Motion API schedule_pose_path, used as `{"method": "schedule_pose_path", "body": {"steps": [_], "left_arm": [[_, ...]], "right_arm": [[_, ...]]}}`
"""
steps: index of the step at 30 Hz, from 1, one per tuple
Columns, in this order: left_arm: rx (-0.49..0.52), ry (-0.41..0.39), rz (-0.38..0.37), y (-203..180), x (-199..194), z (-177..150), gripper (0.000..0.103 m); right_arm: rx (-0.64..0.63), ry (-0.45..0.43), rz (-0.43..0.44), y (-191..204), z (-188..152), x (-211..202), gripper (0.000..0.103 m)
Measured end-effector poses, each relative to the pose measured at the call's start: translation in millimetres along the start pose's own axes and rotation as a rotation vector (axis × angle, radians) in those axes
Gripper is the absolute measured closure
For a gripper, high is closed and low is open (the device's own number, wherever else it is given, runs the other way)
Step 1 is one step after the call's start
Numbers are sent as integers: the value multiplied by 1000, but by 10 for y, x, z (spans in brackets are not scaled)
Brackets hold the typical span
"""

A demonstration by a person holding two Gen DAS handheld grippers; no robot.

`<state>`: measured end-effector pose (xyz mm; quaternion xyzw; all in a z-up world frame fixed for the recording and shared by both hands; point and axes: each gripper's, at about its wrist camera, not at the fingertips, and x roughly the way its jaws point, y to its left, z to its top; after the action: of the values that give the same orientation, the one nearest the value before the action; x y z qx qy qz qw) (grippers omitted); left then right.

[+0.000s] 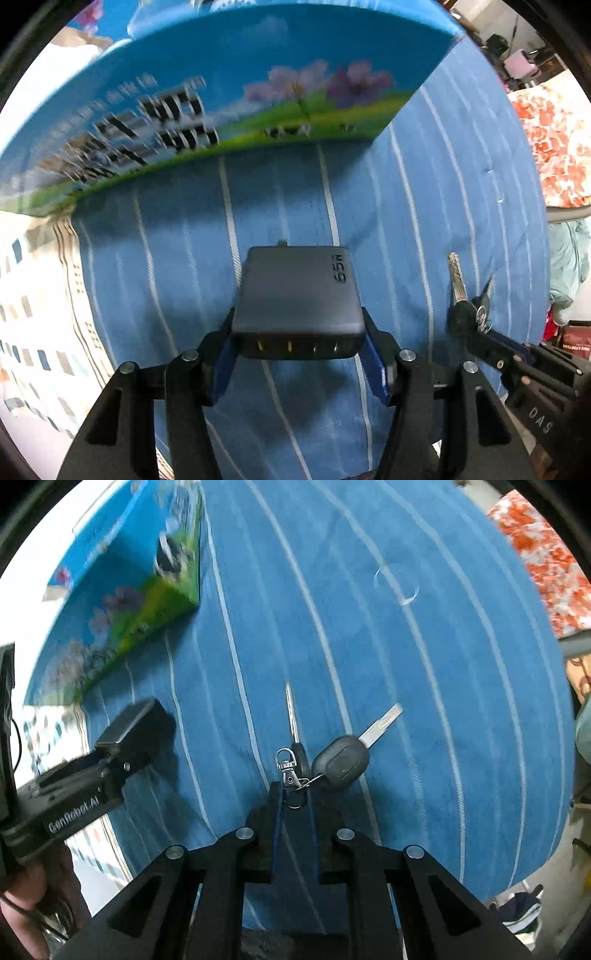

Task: Organize rigid objects
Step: 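Carry the keys into the box and open the right tool while the left tool carries the charger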

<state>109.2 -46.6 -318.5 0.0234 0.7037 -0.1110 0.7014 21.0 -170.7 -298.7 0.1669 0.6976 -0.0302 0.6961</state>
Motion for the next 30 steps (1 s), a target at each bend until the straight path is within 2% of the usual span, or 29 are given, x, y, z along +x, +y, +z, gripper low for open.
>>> {"method": "schedule_pose_path", "body": {"steps": [4, 6, 8, 9, 10, 15, 17, 21, 25, 27, 30], "left_arm": [[8, -37, -30, 5, -207, -9, 47], [9, -58, -48, 110, -422, 234, 47], [7, -76, -74, 176, -602, 281, 50], [10, -94, -90, 263, -757, 358, 83], [25, -114, -96, 309, -944, 289, 99], [50, -249, -140, 207, -1642, 386, 100], [37, -289, -140, 204, -1754, 375, 100], [-16, -353, -111, 368, -1937, 611, 100], [-64, -347, -67, 598, -1726, 975, 100], [-86, -330, -57, 678, -1610, 1097, 100], [-103, -286, -14, 829, -1289, 1317, 100]], "right_arm": [[-4, -86, -13, 108, 9, -297, 90], [-8, -121, 1, 52, 72, -475, 90], [-18, -154, 21, 24, 161, -690, 90], [-30, -177, 33, 101, 166, -828, 90], [-39, -189, 46, 139, 217, -912, 90], [-126, -284, 122, 570, 340, -1515, 90], [-174, -325, 157, 810, 512, -1721, 90], [-262, -385, 186, 1250, 872, -1864, 90], [-290, -369, 165, 1559, 1367, -1509, 90], [-295, -316, 149, 1664, 1610, -1167, 90], [-308, -264, 96, 1734, 1764, -756, 90]]}}
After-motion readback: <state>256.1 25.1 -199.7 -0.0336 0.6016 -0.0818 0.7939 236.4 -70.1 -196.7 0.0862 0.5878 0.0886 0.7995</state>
